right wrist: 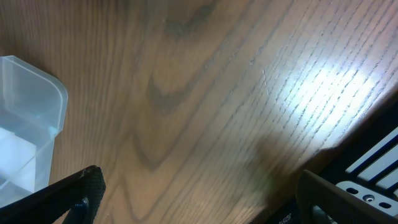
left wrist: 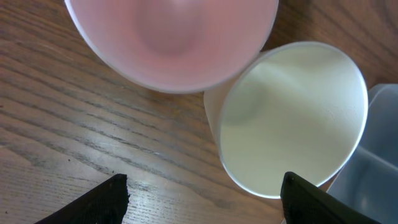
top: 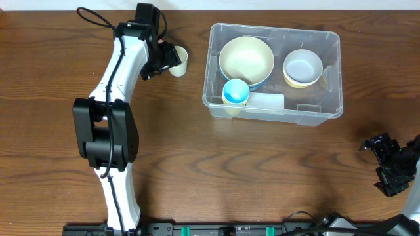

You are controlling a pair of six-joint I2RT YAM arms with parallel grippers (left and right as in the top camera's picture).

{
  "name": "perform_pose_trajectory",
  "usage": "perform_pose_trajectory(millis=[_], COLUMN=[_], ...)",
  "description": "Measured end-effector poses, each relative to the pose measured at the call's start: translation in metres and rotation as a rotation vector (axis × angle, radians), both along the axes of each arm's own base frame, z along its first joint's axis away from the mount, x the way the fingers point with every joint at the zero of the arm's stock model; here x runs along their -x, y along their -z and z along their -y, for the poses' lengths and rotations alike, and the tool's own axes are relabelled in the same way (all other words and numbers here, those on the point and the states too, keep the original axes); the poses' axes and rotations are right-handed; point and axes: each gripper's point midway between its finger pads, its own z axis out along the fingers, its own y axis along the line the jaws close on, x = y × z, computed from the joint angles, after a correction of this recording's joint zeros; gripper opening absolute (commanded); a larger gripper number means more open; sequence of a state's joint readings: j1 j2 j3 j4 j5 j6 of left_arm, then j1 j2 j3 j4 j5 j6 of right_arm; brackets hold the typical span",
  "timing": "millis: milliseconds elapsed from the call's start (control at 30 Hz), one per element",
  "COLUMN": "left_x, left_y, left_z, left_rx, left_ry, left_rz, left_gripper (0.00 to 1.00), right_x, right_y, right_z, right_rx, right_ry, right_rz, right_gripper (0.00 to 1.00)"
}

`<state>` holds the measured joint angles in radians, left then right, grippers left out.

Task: Pack container
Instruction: 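Grasp the white cup rim with the left gripper, then lift the white cup and carry it into the container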

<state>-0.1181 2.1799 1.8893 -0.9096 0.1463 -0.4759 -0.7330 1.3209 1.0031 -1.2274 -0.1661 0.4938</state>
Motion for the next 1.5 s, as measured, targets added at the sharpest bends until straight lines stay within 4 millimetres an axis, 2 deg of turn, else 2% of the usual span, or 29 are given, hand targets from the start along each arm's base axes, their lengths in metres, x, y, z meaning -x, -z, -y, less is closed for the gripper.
perform_pose_trajectory(millis=[267,533,667,733,767,833,867,933,1233,1367,1433,1500], left_x=[-0.010,-0.008,-0.007,-0.007,-0.006,-0.006,-0.005,-0.003,0.020,0.044,0.054,0.059], left_y=[0.000,0.029,0.036,0.038,0.039,0.039,0.039,0.040,0.042,0.038,0.030,0.007], left_z=[0.000,0.000,0.000,0.000,0.000,0.000,0.000,0.001,0.009,0.013,0.018,0.024], left_rx=[0.007,0.006,0.005,0.005,0.006,0.005,0.006,0.013,0.049,0.037,0.032,0.036], left_ry=[-0.022,-0.049,-0.051,-0.053,-0.058,-0.058,-0.058,-0.061,-0.050,-0.037,-0.023,-0.005], left_rz=[0.035,-0.025,-0.041,-0.045,-0.048,-0.052,-0.054,-0.063,-0.160,-0.245,-0.262,-0.230], left_gripper=[0.79,0.79,0.78,0.70,0.62,0.40,0.25,0.06,0.06,0.06,0.06,0.06], right_x=[0.000,0.000,0.000,0.000,0.000,0.000,0.000,0.000,0.000,0.000,0.000,0.000], right_y=[0.000,0.000,0.000,0.000,0.000,0.000,0.000,0.000,0.000,0.000,0.000,0.000], right_z=[0.000,0.000,0.000,0.000,0.000,0.000,0.000,0.000,0.000,0.000,0.000,0.000], right_rx=[0.000,0.000,0.000,0.000,0.000,0.000,0.000,0.000,0.000,0.000,0.000,0.000], right_ry=[0.000,0.000,0.000,0.000,0.000,0.000,0.000,0.000,0.000,0.000,0.000,0.000], right_rz=[0.000,0.000,0.000,0.000,0.000,0.000,0.000,0.000,0.000,0.000,0.000,-0.001], right_gripper=[0.99,0.99,0.99,0.99,0.99,0.99,0.99,0.99,0.99,0.99,0.99,0.99])
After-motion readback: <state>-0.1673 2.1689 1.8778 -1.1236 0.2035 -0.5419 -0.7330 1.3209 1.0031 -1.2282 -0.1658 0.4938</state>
